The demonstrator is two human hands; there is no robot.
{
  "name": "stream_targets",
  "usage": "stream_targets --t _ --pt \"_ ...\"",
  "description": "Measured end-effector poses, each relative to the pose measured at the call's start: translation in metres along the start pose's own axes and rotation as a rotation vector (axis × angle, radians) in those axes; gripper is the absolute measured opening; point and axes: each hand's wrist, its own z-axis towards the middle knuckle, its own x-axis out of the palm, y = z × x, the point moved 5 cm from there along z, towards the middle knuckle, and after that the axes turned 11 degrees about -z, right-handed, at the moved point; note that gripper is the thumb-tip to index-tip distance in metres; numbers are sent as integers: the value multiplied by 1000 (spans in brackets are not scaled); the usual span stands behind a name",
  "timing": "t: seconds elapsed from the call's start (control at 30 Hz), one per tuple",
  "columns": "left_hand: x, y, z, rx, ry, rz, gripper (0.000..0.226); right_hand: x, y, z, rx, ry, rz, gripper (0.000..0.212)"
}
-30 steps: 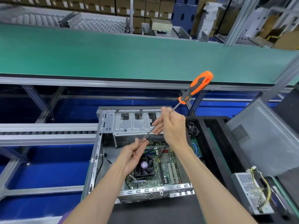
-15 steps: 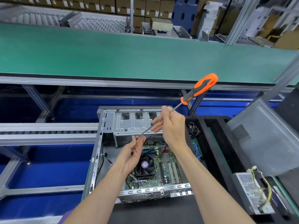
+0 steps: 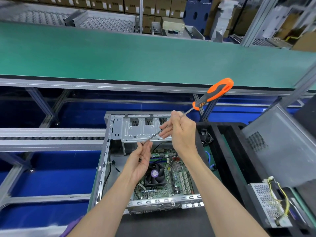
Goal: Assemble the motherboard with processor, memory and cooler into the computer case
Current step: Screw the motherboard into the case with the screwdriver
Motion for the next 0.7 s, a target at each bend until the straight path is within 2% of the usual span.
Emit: stream_targets --t 0.17,0.37,0.5,0.7 --pt "2 0 -2 30 -8 13 41 1 -2 -1 11 -6 -18 49" --pt "2 -6 0 161 0 175 31 4 -5 -5 64 -51 -26 53" --pt "0 -10 1 201 -18 191 32 7 -7 -2 77 9 -20 51" --pt "1 -10 6 213 65 247 38 -1 -5 1 89 6 -3 50"
